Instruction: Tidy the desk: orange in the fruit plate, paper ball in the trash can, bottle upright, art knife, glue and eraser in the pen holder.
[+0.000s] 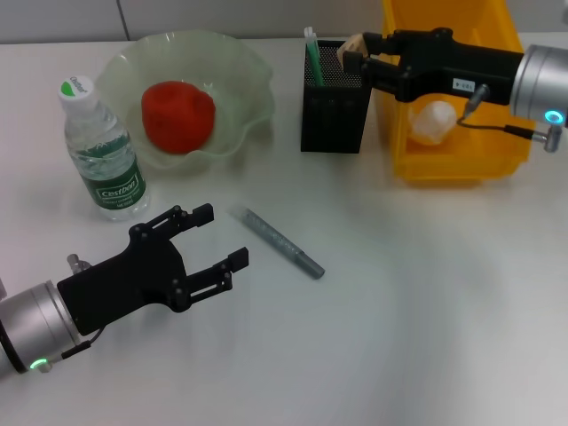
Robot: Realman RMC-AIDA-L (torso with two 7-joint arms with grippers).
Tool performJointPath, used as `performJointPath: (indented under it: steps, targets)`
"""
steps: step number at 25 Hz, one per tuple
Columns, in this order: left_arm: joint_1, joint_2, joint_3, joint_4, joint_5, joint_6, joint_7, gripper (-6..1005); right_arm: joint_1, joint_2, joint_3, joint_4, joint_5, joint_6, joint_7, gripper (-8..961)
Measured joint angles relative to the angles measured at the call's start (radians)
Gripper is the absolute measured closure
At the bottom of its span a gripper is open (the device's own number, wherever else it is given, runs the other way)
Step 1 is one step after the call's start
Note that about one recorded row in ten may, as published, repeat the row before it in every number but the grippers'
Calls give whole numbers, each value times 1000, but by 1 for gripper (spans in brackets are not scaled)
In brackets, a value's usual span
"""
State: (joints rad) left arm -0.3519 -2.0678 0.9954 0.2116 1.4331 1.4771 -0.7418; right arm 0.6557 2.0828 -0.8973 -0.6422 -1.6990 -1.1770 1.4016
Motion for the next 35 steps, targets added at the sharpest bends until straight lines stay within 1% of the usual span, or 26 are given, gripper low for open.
performJointPath:
  steps: [3, 6, 11, 28, 35]
  targets:
    - [2, 0, 0, 0, 0, 0, 0, 199, 31, -1, -3, 21, -2, 55, -7, 462]
    - [2, 0, 0, 0, 0, 0, 0, 199, 42, -1, -10, 31, -7, 83, -9, 456]
    - [3, 0, -3, 0, -1, 1, -3, 199, 53, -1, -94, 39, -10, 184, -10, 445]
    - [3, 0, -4, 0, 0, 1, -7, 200, 56, -1, -104, 38, -10, 224, -6, 410]
    - [1, 2, -4, 0, 0, 2, -8, 199, 56, -1, -128, 36, -11, 227, -4, 395]
